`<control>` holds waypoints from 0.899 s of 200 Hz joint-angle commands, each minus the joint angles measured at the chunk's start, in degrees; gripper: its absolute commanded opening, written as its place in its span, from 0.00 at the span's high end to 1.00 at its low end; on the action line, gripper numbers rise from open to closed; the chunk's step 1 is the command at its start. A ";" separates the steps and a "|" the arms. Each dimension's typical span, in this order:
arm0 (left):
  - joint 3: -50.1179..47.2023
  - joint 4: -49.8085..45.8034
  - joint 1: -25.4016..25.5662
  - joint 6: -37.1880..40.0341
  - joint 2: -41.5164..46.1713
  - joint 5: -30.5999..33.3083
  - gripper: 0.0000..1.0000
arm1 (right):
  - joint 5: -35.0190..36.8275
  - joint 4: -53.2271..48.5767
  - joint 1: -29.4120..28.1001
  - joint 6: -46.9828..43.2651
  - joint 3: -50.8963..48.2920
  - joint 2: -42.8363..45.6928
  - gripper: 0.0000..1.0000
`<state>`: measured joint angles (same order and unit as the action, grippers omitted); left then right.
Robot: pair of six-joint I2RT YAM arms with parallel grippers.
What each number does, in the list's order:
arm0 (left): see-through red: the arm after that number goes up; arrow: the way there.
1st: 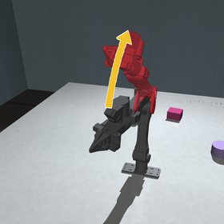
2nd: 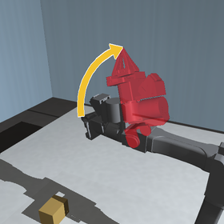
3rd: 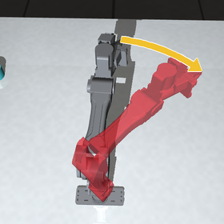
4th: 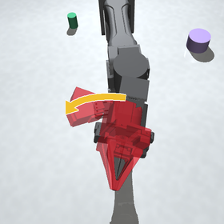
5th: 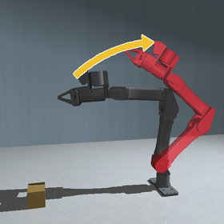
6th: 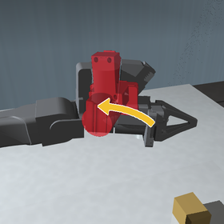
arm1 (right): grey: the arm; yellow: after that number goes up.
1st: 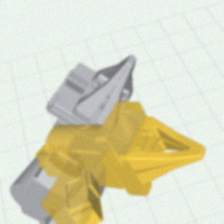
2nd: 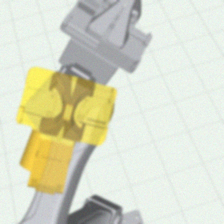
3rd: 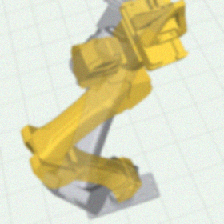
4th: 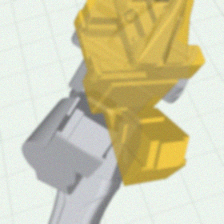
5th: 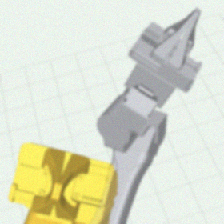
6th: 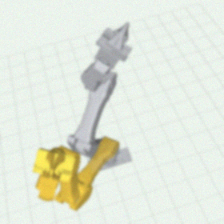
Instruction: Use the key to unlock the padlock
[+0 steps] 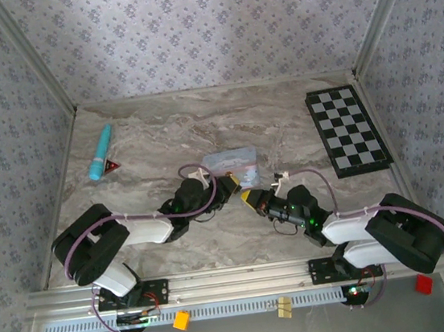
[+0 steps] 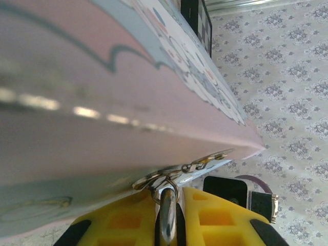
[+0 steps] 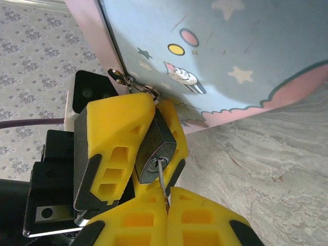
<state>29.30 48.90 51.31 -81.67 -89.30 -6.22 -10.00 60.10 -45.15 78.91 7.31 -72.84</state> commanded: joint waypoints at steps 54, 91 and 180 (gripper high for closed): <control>-1.10 2.93 0.81 0.93 0.51 -2.36 1.00 | 6.19 1.95 -2.40 2.86 -1.87 -0.03 1.00; -0.58 1.47 1.48 2.01 0.76 -3.53 1.00 | 6.50 1.49 -2.88 3.29 -1.34 -0.17 1.00; 2.68 -18.63 4.97 5.52 2.72 -4.80 0.97 | 7.85 -7.82 -4.51 5.12 -1.47 1.38 1.00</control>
<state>30.35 37.12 53.54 -79.11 -88.55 -6.59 -6.26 55.81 -49.50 83.64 5.37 -72.66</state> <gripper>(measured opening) 0.158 0.049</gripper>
